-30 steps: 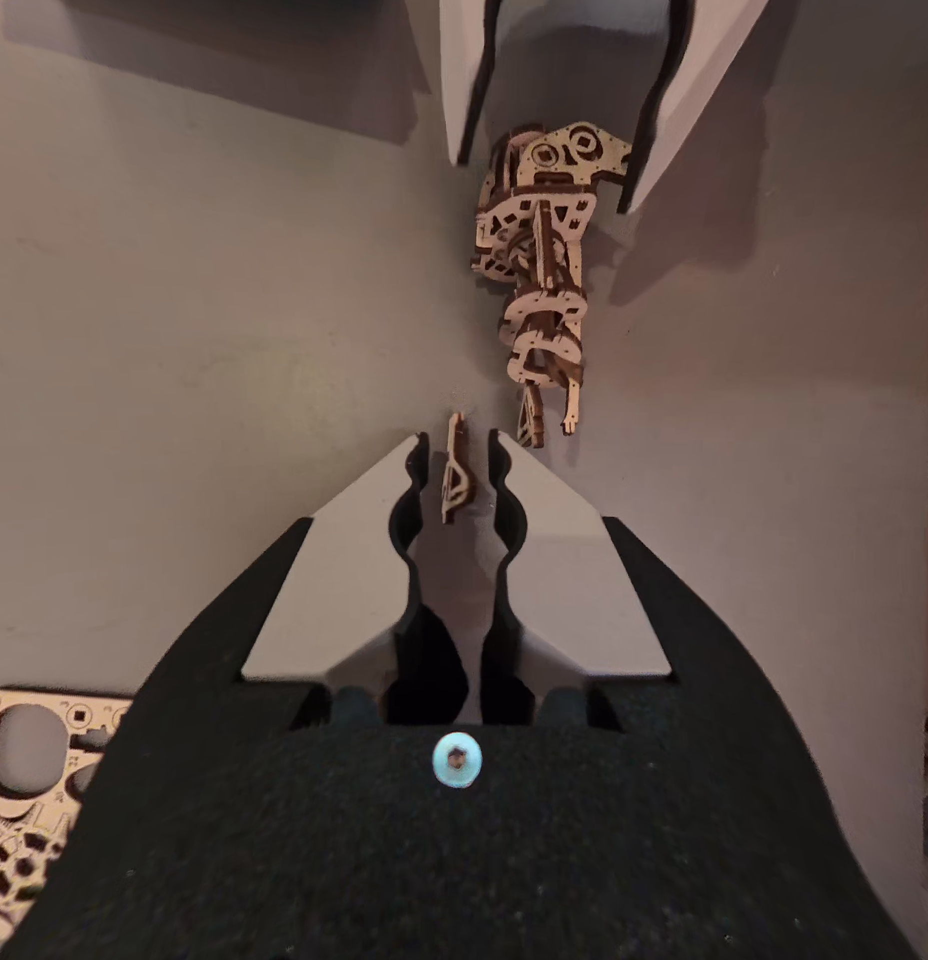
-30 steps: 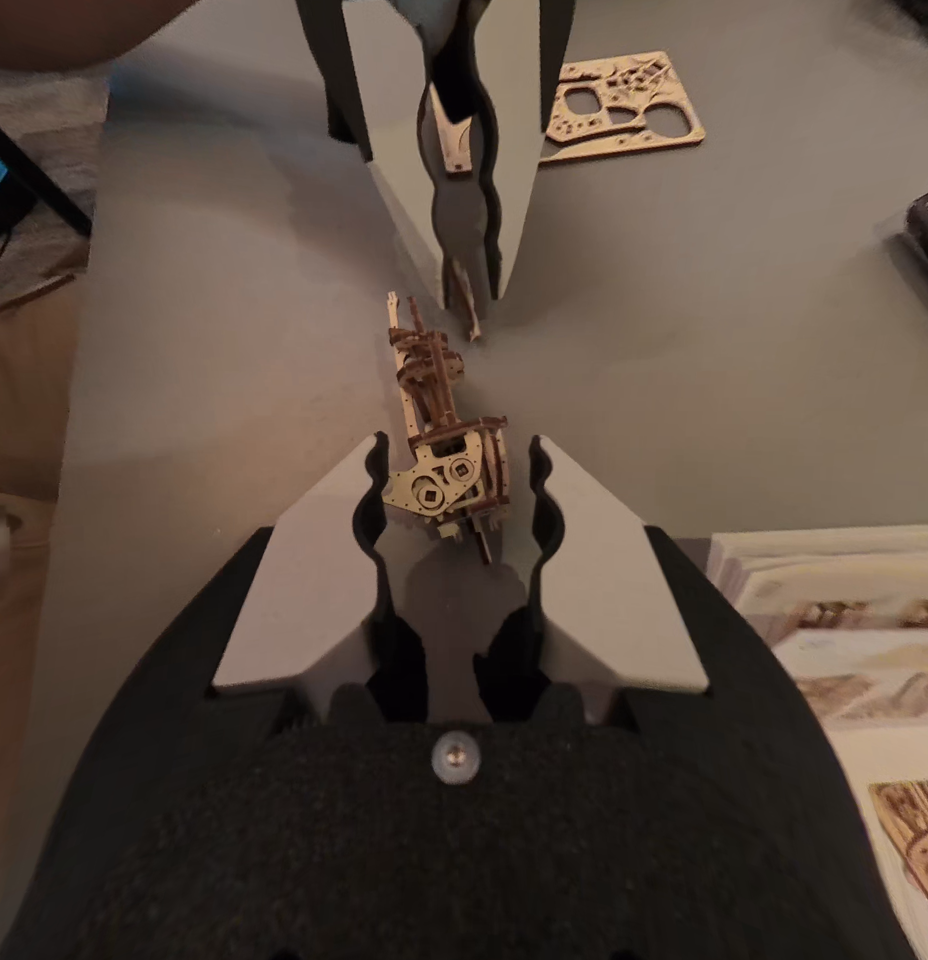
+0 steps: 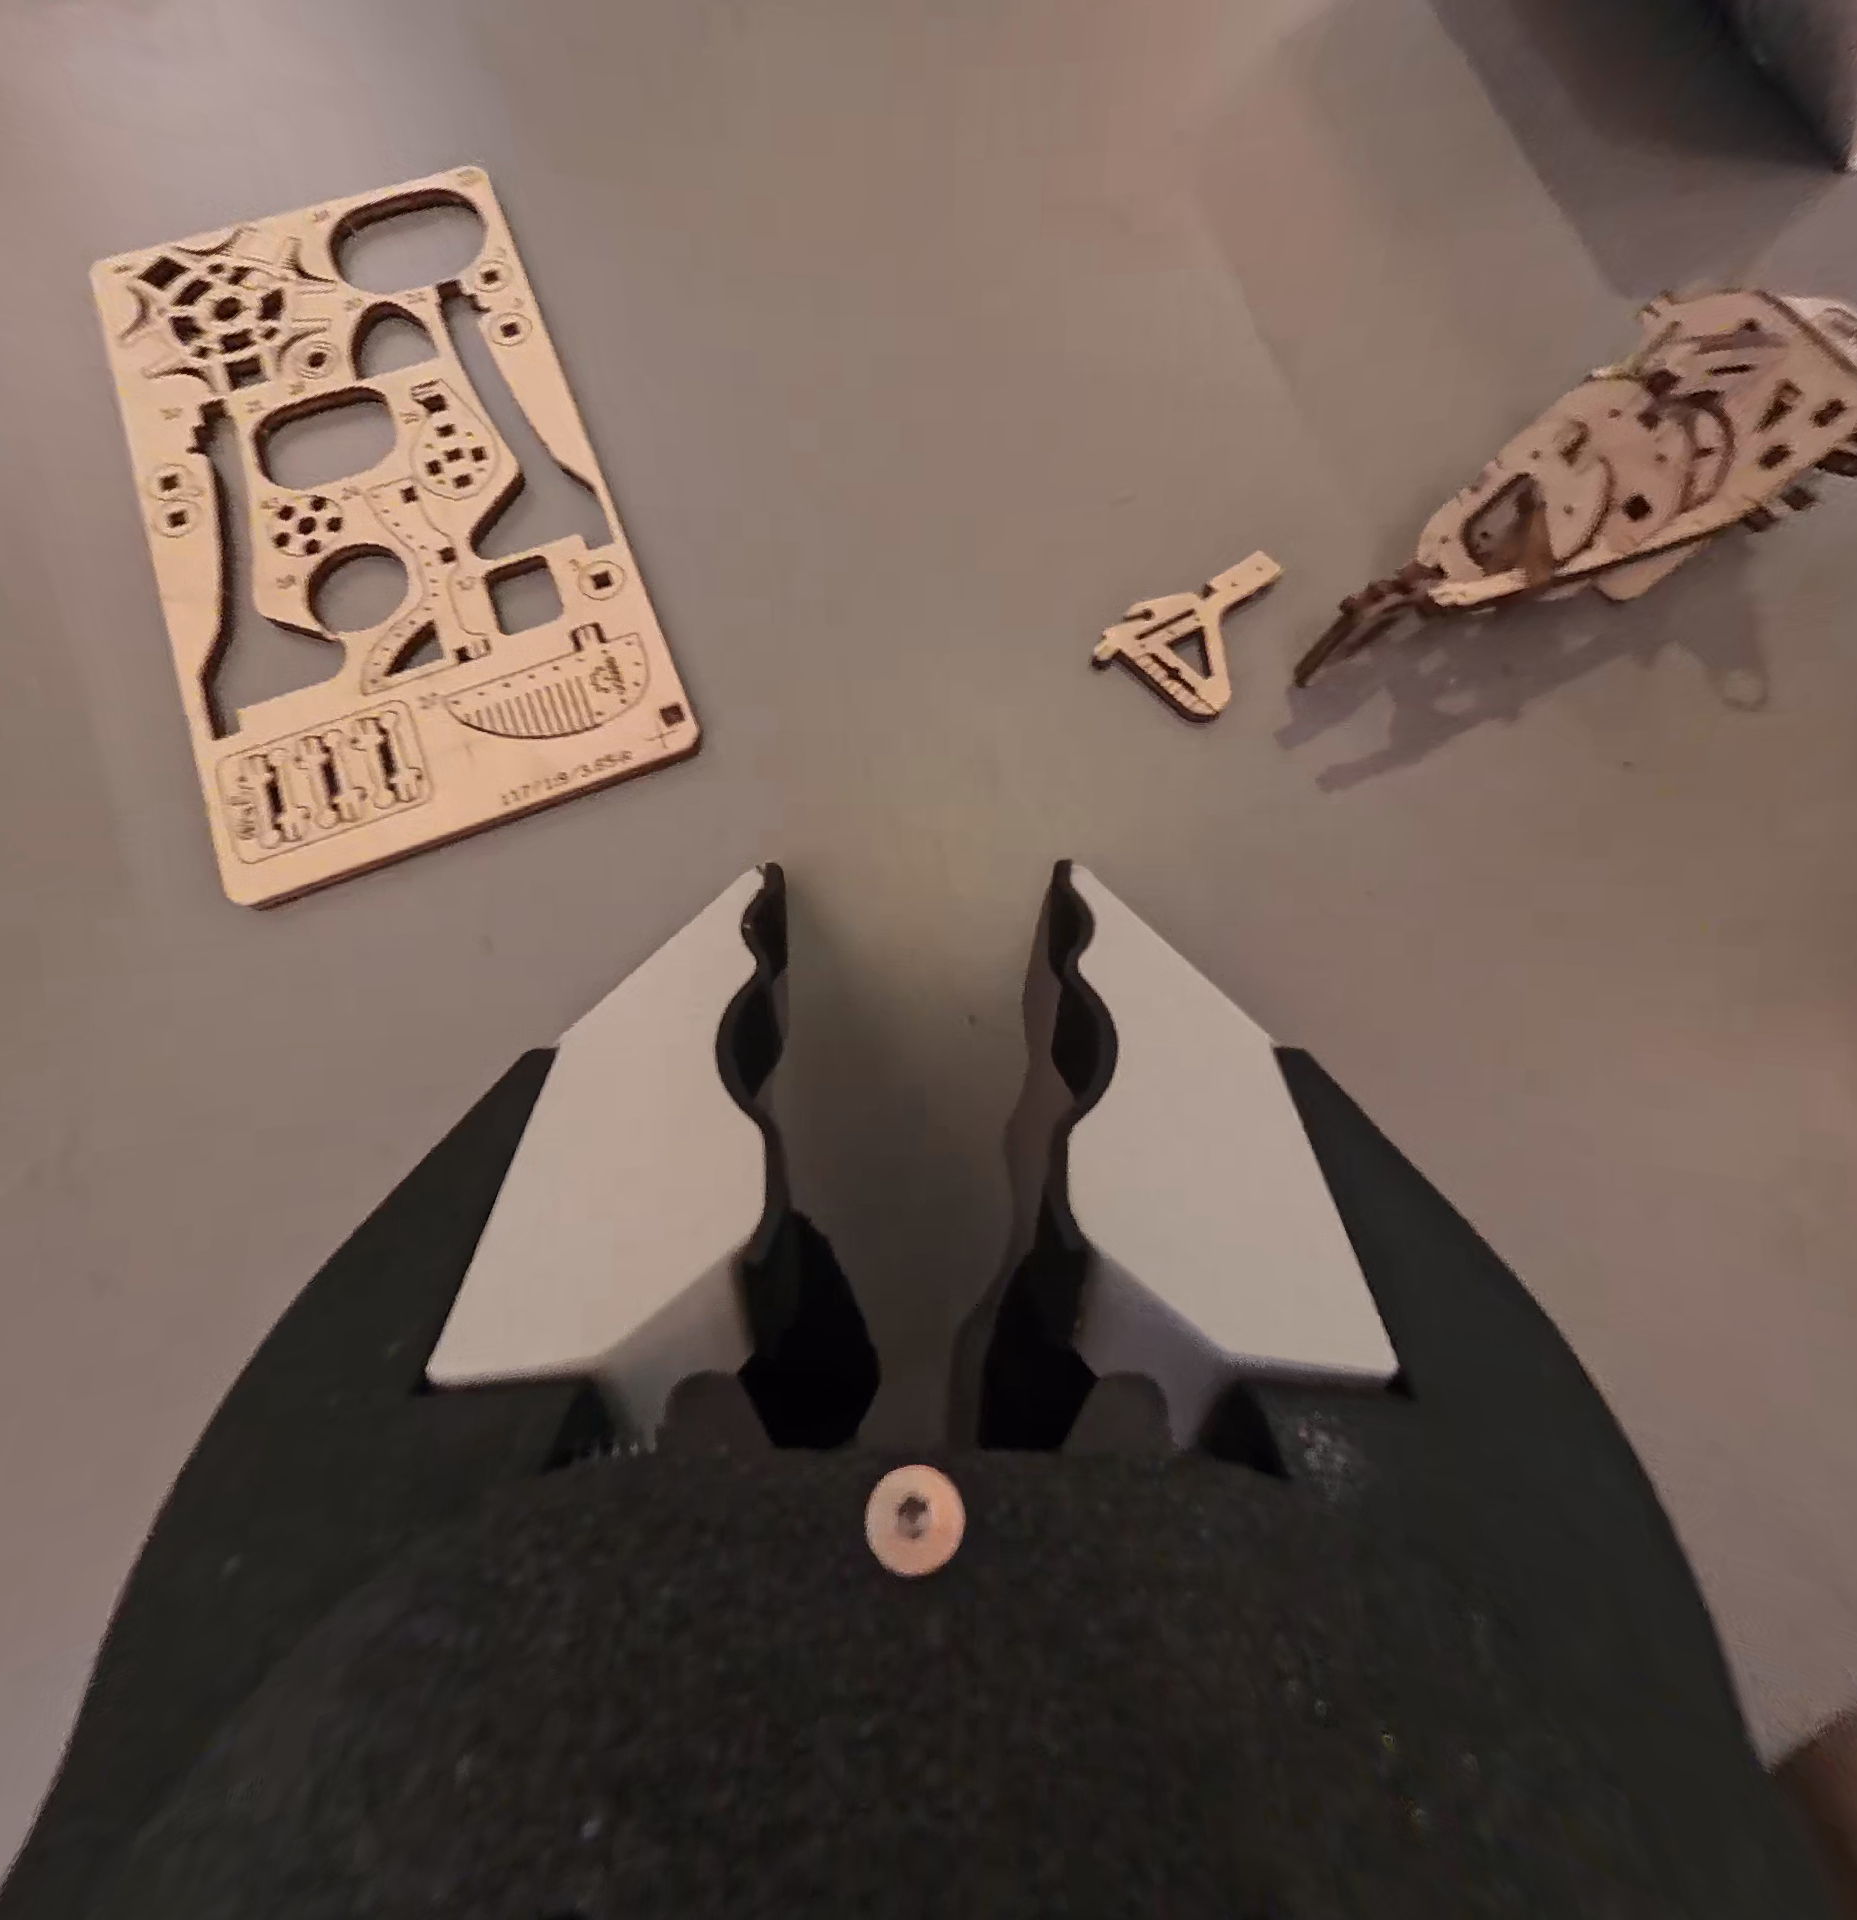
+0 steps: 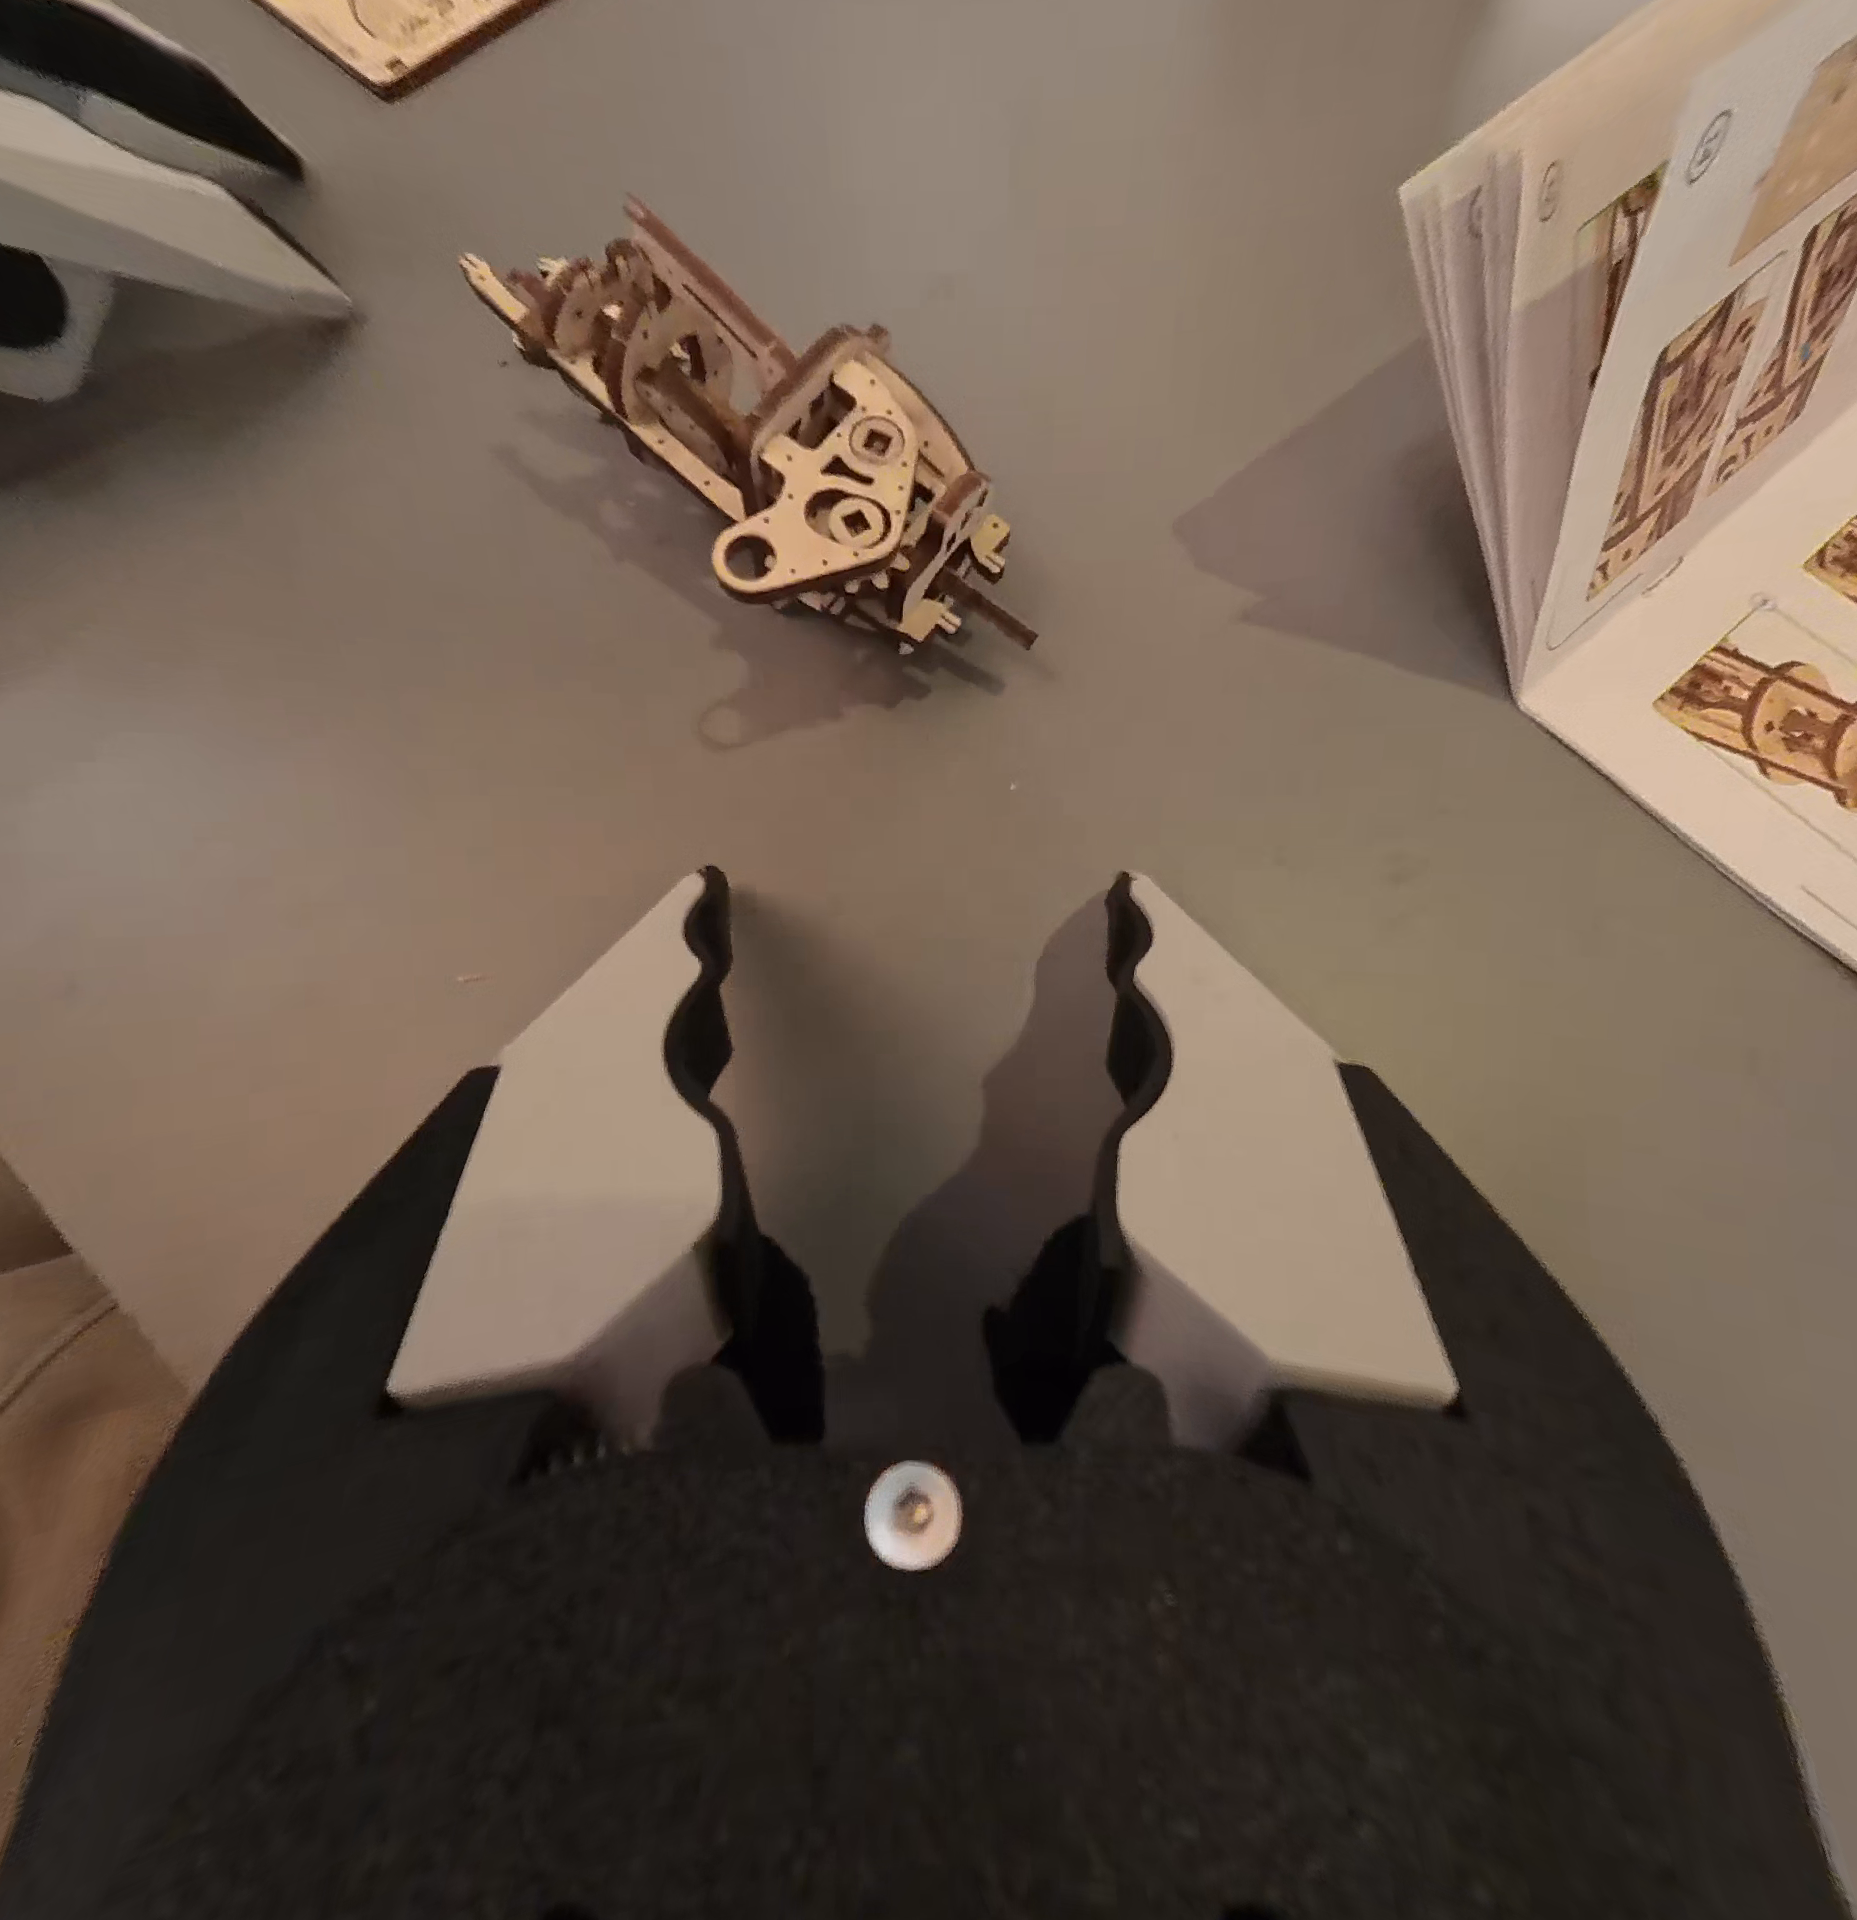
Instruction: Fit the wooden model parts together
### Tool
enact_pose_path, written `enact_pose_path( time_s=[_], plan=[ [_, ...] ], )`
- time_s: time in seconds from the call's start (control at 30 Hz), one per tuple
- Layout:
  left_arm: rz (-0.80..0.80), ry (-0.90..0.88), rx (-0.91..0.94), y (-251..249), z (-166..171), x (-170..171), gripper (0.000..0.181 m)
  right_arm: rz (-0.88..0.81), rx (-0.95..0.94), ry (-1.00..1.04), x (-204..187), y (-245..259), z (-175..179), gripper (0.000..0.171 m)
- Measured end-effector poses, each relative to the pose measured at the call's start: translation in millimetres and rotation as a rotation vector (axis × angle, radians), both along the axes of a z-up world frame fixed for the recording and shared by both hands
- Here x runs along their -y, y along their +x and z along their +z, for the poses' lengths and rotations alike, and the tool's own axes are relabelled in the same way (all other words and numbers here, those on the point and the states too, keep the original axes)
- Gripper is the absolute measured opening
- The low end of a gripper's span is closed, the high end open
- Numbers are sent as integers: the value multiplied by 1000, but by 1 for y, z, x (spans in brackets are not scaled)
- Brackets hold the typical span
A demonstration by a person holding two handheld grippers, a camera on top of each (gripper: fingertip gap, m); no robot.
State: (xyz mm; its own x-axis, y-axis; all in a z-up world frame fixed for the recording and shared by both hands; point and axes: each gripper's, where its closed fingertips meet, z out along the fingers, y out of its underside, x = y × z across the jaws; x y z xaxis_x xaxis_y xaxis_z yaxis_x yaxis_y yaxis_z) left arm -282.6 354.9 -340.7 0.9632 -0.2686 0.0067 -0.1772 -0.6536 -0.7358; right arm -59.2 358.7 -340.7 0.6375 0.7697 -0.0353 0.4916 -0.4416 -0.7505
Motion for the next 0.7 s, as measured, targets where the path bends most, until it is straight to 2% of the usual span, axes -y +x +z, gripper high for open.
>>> enact_pose_path(
  time_s=[0.13, 0.37, 0.6, 0.7],
  plan=[
    [18, 1, -5, -2, 0, -2, 50, -8, 36, 22, -6, 1, -2, 72],
    [71, -2, -14, -10, -1, -2, 65, -51, 36, 23, -14, 3, -2, 80],
    [75, -4, -11, -11, -1, -2, 66, -54, 34, 21, -15, 4, -2, 81],
    [75, -4, -12, -11, -1, -2, 67, -30, 36, 20, -12, 2, -3, 88]
  ],
)
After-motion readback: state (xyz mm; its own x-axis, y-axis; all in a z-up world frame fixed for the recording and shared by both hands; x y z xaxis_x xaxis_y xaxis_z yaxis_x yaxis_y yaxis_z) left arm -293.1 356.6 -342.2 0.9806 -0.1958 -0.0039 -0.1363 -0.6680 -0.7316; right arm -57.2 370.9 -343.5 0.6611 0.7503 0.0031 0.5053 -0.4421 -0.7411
